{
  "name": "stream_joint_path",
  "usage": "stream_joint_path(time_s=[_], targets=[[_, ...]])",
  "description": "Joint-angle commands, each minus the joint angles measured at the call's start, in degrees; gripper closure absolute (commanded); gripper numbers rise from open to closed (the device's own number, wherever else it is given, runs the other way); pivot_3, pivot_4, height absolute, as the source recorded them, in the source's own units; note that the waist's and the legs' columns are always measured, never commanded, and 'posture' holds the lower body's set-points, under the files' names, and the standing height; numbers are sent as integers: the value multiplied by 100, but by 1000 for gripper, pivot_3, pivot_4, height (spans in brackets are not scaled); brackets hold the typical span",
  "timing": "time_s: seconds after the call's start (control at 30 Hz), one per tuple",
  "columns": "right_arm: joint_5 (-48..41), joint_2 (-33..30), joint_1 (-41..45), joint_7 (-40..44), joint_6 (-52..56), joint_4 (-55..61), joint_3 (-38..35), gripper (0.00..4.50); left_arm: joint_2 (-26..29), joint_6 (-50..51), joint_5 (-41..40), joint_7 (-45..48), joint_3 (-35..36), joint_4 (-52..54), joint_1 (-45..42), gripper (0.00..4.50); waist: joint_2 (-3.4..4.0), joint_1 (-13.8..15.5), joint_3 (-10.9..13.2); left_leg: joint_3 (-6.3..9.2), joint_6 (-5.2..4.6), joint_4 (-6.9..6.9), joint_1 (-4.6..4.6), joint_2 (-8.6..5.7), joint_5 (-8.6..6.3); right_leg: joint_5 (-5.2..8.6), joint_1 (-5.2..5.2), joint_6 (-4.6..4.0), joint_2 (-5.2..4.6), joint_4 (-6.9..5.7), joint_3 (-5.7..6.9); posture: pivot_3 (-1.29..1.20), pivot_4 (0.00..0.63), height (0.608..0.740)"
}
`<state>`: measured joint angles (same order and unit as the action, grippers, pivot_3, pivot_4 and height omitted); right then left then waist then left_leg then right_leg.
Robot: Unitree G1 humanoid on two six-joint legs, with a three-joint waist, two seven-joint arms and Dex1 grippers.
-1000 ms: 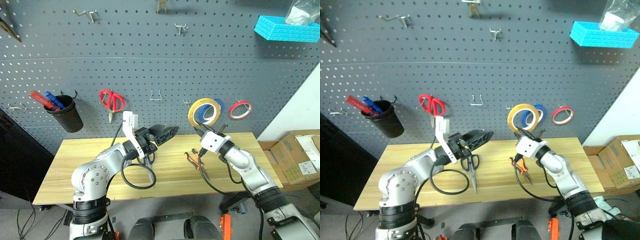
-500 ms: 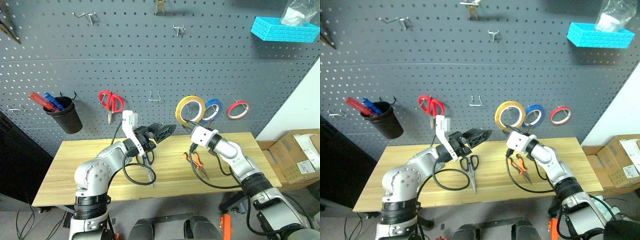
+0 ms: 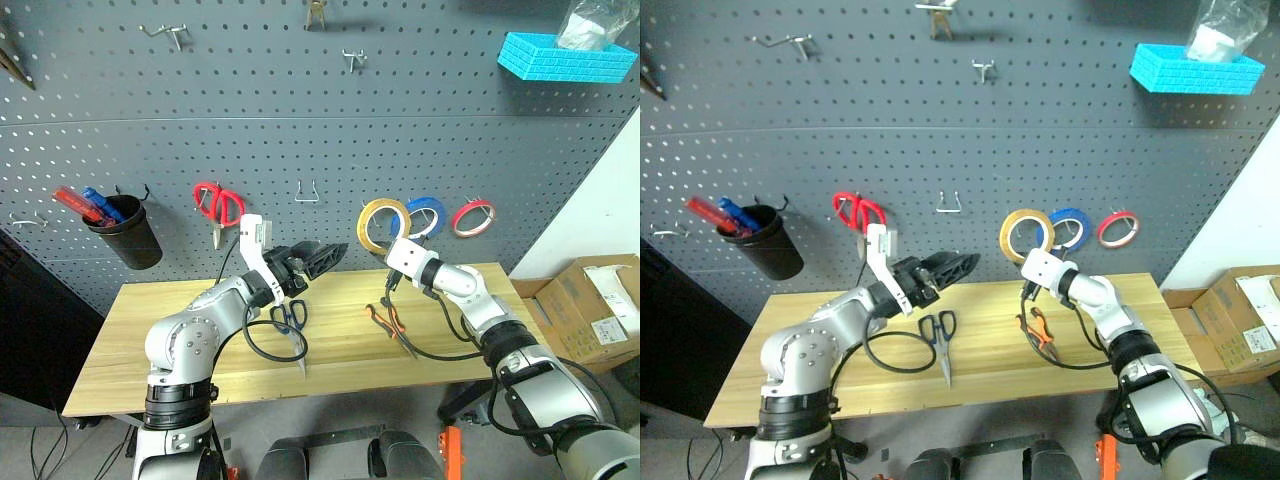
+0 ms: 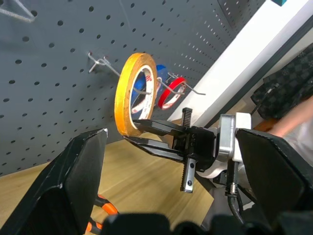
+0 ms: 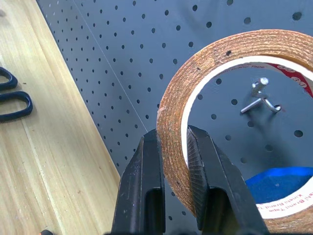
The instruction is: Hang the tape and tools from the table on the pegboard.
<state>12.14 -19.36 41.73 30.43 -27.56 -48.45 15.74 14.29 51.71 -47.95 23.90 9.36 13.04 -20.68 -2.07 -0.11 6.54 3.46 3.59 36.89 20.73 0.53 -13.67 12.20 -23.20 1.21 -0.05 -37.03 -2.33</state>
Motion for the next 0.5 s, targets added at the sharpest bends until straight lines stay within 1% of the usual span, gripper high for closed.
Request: stream_joint_path(time_s=[0.03,0.07,0.13,0.17,0.2,0.3,0.33,0.47,0.5], targets=[[-162,-10,236,135,-8,-59,-187,4211,5,-155,11,42,-9,40,-138,0,0,-1,0,0,0,0,-1,0,0,0,0,0,0,0,0,128,12,740],[-166,4,234,127,-13,-63,-211,4211,4,-159,10,44,-10,42,-138,0,0,-1,0,0,0,0,-1,0,0,0,0,0,0,0,0,128,13,740],[-183,25,211,135,-13,-34,-247,3494,9,-166,5,47,-10,49,-132,0,0,-1,0,0,-1,-1,0,0,0,0,0,1,0,0,0,128,15,740],[-190,30,198,150,-7,-15,-253,3340,13,-170,2,48,-10,49,-130,0,0,-1,0,-1,-1,-1,0,1,-1,0,-1,1,0,0,0,128,16,740],[-189,30,175,159,-4,12,-254,3055,17,-172,3,50,-10,43,-130,0,0,-2,0,-2,-1,-1,0,1,-1,-1,-1,1,0,0,-1,128,19,740],[-183,27,83,175,-1,90,-255,2034,24,-157,-3,46,-10,64,-109,0,0,-1,0,-2,-1,-1,0,0,-1,-1,-2,1,0,0,-2,128,28,740],[-182,27,59,177,3,107,-256,1755,25,-151,-8,43,-8,74,-101,0,0,-1,0,-2,-1,-1,0,1,-1,-1,-2,1,0,0,-2,128,28,740],[-256,39,-178,296,93,346,-257,263,25,-127,-9,33,-21,95,-54,0,0,-1,0,-3,-2,-1,0,1,-1,0,-2,1,0,0,-3,124,32,740],[-286,37,-280,321,143,471,-260,33,26,-115,-12,30,-28,109,-39,0,0,-1,0,-2,-2,-1,0,1,-1,0,-1,1,0,0,-3,124,34,740]])
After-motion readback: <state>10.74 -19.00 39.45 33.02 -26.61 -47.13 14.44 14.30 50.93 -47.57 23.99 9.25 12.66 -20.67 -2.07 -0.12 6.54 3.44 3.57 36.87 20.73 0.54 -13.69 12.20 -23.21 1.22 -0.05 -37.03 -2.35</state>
